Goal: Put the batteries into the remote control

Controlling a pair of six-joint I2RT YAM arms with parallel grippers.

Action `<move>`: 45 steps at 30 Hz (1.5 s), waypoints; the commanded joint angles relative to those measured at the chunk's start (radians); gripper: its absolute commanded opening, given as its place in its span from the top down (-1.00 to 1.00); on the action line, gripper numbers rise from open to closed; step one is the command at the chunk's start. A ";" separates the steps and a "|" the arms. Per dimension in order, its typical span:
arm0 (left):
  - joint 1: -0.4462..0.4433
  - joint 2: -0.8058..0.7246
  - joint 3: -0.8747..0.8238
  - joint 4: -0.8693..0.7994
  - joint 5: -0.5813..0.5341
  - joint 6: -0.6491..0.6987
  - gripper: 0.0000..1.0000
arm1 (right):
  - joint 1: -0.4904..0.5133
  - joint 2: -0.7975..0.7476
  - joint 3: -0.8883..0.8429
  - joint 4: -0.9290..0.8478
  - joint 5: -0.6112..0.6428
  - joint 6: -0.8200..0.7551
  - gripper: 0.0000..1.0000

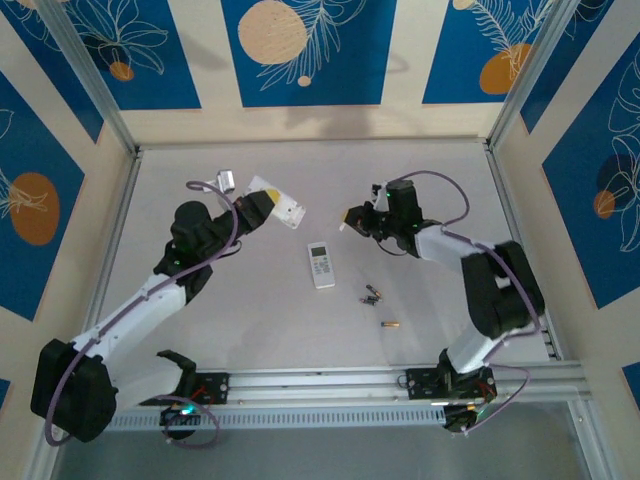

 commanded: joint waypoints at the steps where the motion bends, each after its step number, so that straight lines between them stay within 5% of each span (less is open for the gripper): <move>1: 0.003 -0.031 -0.013 -0.036 0.022 0.053 1.00 | 0.007 0.092 0.046 0.069 -0.019 -0.009 1.00; 9: 0.003 -0.042 -0.006 -0.072 0.011 0.078 1.00 | -0.003 0.205 -0.009 0.132 0.012 0.044 0.91; 15: 0.003 -0.031 0.006 -0.080 0.006 0.078 1.00 | -0.076 0.162 -0.122 0.140 0.003 0.100 0.37; 21: 0.003 -0.019 0.020 -0.098 -0.001 0.089 1.00 | -0.125 -0.033 -0.203 0.046 0.026 0.038 0.18; 25: -0.001 -0.015 0.035 -0.138 0.002 0.114 1.00 | -0.074 -0.309 -0.255 0.018 0.129 -0.162 -0.15; 30: -0.025 -0.008 0.058 -0.148 0.010 0.133 1.00 | 0.229 -0.580 -0.270 0.083 0.314 -0.688 -1.00; 37: -0.069 0.012 0.084 -0.134 0.036 0.133 1.00 | 0.419 -0.489 -0.142 0.118 0.246 -1.082 -0.99; 42: -0.082 -0.003 0.077 -0.134 0.034 0.126 1.00 | 0.449 -0.355 -0.026 0.115 0.261 -1.108 -0.96; 45: -0.085 -0.015 0.069 -0.139 0.037 0.126 1.00 | 0.455 -0.299 0.033 0.100 0.279 -1.098 -0.68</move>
